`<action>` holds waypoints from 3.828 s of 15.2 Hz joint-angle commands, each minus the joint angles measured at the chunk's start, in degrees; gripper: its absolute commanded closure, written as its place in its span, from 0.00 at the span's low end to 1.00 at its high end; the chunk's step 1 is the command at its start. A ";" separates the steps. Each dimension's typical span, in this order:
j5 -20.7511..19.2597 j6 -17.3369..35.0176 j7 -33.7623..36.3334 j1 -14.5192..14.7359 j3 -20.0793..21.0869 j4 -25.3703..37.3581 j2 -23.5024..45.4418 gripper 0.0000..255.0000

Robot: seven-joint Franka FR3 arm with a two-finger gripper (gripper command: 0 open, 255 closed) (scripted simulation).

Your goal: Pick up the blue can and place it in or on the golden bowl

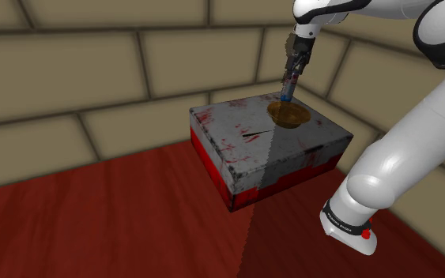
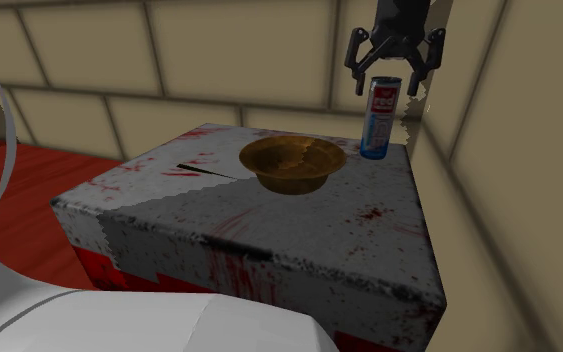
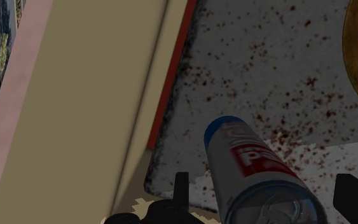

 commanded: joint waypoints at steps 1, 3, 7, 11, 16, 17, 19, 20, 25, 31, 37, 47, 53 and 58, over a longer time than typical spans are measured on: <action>0.00 0.02 0.00 0.00 0.00 -0.01 0.00 0.00; 0.00 0.01 0.00 0.00 0.00 -0.01 0.00 1.00; 0.00 0.01 0.00 0.00 0.00 -0.01 0.00 1.00; 0.00 0.01 0.01 0.00 0.00 -0.01 0.00 1.00; 0.09 -3.06 -0.04 0.09 0.13 3.10 0.04 1.00; 0.13 -3.83 -0.06 0.11 0.15 3.92 0.09 1.00; 0.21 -5.38 -0.12 0.16 0.19 5.59 0.22 1.00; 0.27 -6.16 -0.16 0.18 0.20 6.45 0.31 1.00; 0.62 -10.08 -0.43 0.27 0.19 10.97 1.00 1.00; 1.26 -14.89 -0.94 0.32 0.02 16.99 2.35 1.00; -0.03 -18.63 1.55 1.21 1.76 17.81 -0.85 1.00; -2.98 -24.79 14.67 3.02 12.74 6.73 -18.09 1.00; -2.27 -26.05 18.93 3.24 16.59 2.39 -23.36 1.00; -2.60 -22.43 19.20 3.00 16.48 -3.08 -25.23 1.00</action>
